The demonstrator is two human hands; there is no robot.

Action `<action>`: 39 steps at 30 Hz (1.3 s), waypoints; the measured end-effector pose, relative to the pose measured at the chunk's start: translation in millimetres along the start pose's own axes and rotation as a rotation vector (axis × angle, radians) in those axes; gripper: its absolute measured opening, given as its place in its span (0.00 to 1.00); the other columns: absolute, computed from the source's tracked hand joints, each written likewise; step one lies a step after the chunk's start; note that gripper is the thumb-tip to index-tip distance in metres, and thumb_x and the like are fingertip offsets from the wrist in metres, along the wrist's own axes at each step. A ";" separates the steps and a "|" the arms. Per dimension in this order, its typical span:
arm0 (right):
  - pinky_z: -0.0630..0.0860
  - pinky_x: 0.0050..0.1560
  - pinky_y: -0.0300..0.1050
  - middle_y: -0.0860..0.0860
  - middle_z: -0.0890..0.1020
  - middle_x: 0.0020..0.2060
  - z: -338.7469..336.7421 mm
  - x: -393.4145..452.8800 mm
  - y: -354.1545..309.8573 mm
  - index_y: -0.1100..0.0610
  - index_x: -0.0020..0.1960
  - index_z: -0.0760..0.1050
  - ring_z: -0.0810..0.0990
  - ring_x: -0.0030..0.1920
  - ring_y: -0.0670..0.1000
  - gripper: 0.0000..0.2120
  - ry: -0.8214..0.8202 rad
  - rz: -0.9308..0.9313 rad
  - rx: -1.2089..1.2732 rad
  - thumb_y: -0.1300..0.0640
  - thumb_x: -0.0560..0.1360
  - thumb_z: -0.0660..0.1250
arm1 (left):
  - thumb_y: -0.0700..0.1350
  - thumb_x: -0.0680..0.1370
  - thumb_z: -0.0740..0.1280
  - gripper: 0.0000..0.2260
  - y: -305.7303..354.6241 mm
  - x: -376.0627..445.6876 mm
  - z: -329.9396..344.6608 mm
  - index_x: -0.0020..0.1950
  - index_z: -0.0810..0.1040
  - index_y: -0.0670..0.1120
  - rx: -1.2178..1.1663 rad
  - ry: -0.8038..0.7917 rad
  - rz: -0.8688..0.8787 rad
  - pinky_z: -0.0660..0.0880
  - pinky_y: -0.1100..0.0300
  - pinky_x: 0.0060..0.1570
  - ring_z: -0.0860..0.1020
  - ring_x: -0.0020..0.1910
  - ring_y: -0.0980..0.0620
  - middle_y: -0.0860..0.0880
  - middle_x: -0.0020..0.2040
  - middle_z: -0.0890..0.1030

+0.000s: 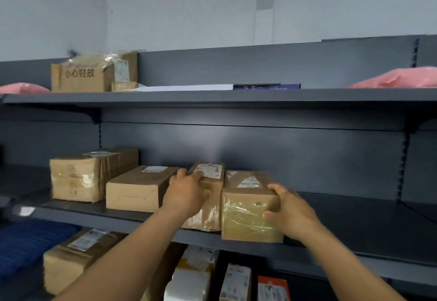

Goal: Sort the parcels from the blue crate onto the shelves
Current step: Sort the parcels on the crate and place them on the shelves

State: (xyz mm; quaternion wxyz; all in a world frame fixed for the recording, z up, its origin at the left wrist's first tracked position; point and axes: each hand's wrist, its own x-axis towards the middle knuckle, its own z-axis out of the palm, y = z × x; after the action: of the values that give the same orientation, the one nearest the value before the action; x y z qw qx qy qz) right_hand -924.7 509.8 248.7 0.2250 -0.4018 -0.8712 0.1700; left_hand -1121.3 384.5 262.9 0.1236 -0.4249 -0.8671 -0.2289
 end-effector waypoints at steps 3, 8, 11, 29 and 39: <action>0.64 0.69 0.47 0.49 0.59 0.75 9.8 27.9 -8.4 0.45 0.75 0.58 0.62 0.71 0.54 0.32 0.036 -0.114 -0.171 0.51 0.74 0.66 | 0.52 0.78 0.63 0.19 -2.7 26.5 7.8 0.68 0.71 0.49 0.321 0.102 0.175 0.60 0.53 0.69 0.60 0.72 0.45 0.47 0.71 0.66; 0.64 0.68 0.46 0.48 0.69 0.69 22.2 59.6 -16.1 0.48 0.75 0.60 0.67 0.68 0.52 0.30 0.084 -0.181 -0.273 0.50 0.75 0.64 | 0.46 0.80 0.62 0.11 -11.2 49.7 7.9 0.62 0.74 0.48 0.371 0.073 0.176 0.69 0.56 0.56 0.76 0.58 0.46 0.47 0.60 0.77; 0.63 0.68 0.46 0.49 0.68 0.70 27.5 67.9 -20.3 0.50 0.75 0.59 0.66 0.69 0.52 0.30 0.087 -0.163 -0.287 0.49 0.76 0.64 | 0.46 0.80 0.61 0.12 -17.2 56.1 9.9 0.62 0.74 0.47 0.359 0.071 0.149 0.69 0.56 0.57 0.76 0.58 0.46 0.47 0.60 0.77; 0.43 0.76 0.51 0.49 0.46 0.78 14.6 -86.7 -3.9 0.52 0.79 0.39 0.43 0.78 0.52 0.48 0.067 0.009 -0.322 0.42 0.73 0.68 | 0.55 0.78 0.65 0.37 43.5 -81.5 19.0 0.79 0.48 0.48 0.101 -0.082 0.493 0.47 0.56 0.74 0.50 0.77 0.50 0.49 0.79 0.52; 0.43 0.76 0.52 0.48 0.47 0.78 13.5 -253.4 31.1 0.53 0.79 0.40 0.43 0.78 0.52 0.47 0.055 0.297 -0.339 0.43 0.74 0.68 | 0.57 0.77 0.65 0.37 77.0 -214.7 42.7 0.79 0.48 0.48 -0.035 -0.266 0.724 0.52 0.54 0.74 0.53 0.76 0.49 0.50 0.78 0.56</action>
State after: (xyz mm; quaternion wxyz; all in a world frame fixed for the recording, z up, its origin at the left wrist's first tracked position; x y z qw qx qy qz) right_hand -766.6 330.7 157.8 0.1508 -0.5621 -0.8121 0.0414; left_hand -930.5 301.0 160.7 0.0755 -0.7316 -0.6654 -0.1279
